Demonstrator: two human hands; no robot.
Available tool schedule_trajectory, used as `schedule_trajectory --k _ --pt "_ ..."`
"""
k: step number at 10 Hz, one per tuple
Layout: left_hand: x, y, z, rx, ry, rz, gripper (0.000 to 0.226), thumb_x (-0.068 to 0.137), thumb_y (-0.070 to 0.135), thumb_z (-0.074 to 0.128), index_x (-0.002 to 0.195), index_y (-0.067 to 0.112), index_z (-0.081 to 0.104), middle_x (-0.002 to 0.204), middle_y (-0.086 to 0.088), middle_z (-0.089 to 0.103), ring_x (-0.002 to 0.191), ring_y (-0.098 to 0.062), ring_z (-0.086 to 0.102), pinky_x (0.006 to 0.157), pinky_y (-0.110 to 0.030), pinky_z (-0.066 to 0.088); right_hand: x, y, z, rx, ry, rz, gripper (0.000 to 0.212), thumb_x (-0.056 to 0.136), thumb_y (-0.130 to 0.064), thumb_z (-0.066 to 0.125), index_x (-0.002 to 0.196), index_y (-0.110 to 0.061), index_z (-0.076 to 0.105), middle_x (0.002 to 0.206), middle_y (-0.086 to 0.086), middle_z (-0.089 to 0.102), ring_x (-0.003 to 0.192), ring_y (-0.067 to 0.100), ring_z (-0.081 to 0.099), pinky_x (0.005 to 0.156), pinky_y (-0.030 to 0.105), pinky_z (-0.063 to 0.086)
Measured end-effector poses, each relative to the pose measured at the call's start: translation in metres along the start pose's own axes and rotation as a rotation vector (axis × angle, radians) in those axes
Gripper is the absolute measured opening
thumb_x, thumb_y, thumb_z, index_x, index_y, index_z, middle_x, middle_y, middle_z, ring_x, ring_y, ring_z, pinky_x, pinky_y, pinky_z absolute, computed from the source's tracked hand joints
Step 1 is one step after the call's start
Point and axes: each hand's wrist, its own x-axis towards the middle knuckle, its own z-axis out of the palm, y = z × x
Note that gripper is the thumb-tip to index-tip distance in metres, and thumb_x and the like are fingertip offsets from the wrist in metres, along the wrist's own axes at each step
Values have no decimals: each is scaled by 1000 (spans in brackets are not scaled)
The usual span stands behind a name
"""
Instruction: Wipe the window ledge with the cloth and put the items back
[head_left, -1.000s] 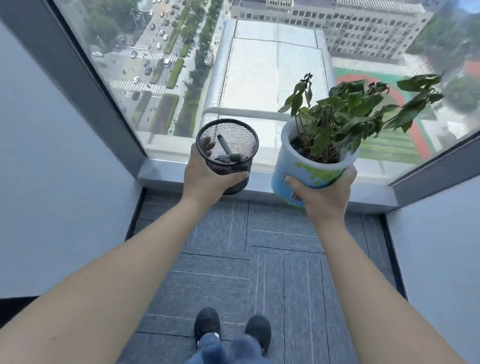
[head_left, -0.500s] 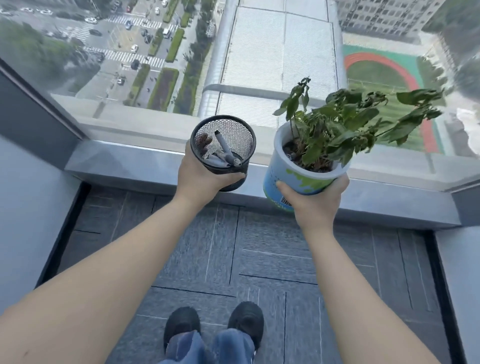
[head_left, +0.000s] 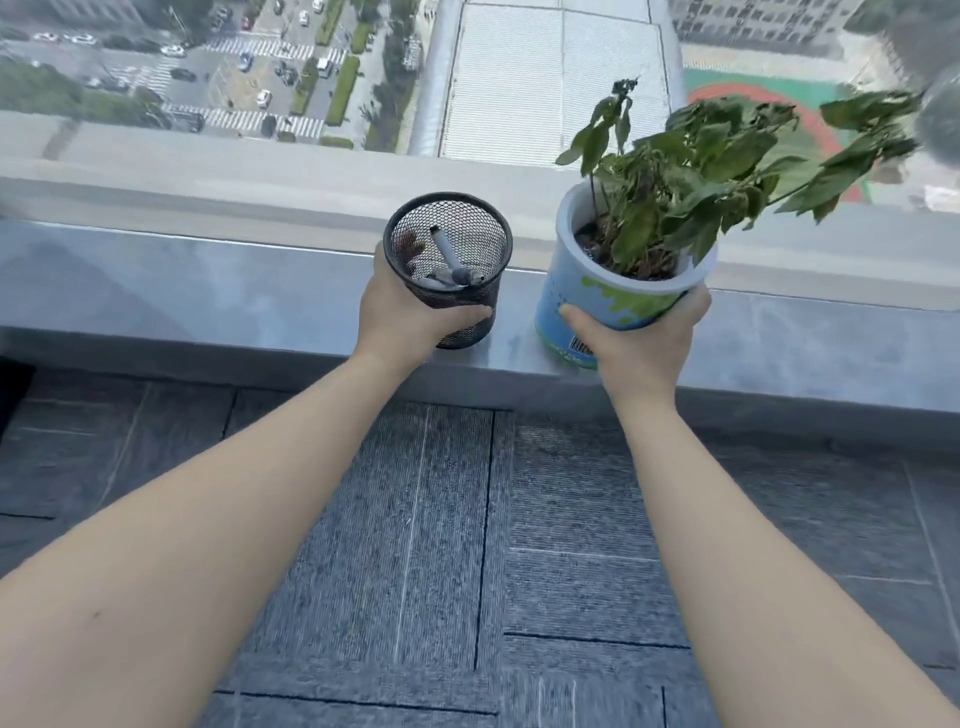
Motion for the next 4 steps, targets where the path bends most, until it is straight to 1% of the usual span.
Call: schedule_trajectory --k 1,2,3,4 --pt "5 -10 5 -10 -2 8 108 29 39 80 126 11 42 120 -1 57 116 -17 54 105 -33 41 0 11 7 -5 -1 18 89 58 -16 85 126 -6 28 121 0 44 111 10 47 83 2 42" --pt "5 -18 6 12 -3 -3 102 37 28 83 128 10 41 124 -4 57 118 -17 53 105 -31 40 -5 18 9 -20 -12 50 94 59 -18 85 130 -6 25 131 6 44 117 14 47 94 17 43" --pt "8 -24 6 -10 -16 4 98 43 18 87 129 10 41 114 3 56 111 -13 53 97 -22 42 -5 21 8 -30 -27 64 101 59 -19 84 135 -8 19 136 7 43 123 16 45 100 21 39" --pt "9 -22 6 0 -38 0 89 51 8 87 127 12 41 106 8 55 105 -8 53 86 -4 41 -5 21 8 -34 -55 88 107 60 -20 84 140 -9 15 141 7 39 130 17 40 107 26 36"
